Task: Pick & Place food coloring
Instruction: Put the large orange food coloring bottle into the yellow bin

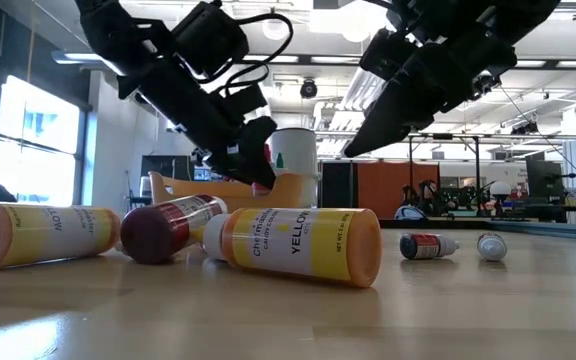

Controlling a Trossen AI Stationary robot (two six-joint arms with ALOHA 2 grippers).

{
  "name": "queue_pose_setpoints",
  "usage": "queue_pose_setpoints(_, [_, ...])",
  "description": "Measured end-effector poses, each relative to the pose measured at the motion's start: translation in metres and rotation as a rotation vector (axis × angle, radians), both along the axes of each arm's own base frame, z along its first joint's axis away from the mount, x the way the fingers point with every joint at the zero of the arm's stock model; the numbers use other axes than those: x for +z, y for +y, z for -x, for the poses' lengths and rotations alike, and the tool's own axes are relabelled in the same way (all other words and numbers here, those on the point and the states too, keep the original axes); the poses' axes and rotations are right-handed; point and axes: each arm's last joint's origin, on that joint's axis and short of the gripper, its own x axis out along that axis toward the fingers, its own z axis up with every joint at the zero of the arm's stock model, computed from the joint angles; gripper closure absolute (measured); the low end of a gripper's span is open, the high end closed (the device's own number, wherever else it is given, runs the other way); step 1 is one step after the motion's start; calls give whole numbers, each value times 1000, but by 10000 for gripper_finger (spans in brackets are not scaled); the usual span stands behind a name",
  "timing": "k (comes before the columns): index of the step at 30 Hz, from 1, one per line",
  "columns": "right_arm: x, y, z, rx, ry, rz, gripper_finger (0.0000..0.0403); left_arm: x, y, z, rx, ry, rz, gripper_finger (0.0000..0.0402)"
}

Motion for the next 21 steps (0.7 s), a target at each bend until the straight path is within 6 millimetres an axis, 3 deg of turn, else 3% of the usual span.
queue_pose_setpoints(6, [0,0,0,0,-6,0,187,4,0,-3,-23,-43,-6,230])
queue_pose_setpoints(21, [1,0,-1,1,-10,0,187,4,11,-3,-49,-42,19,225])
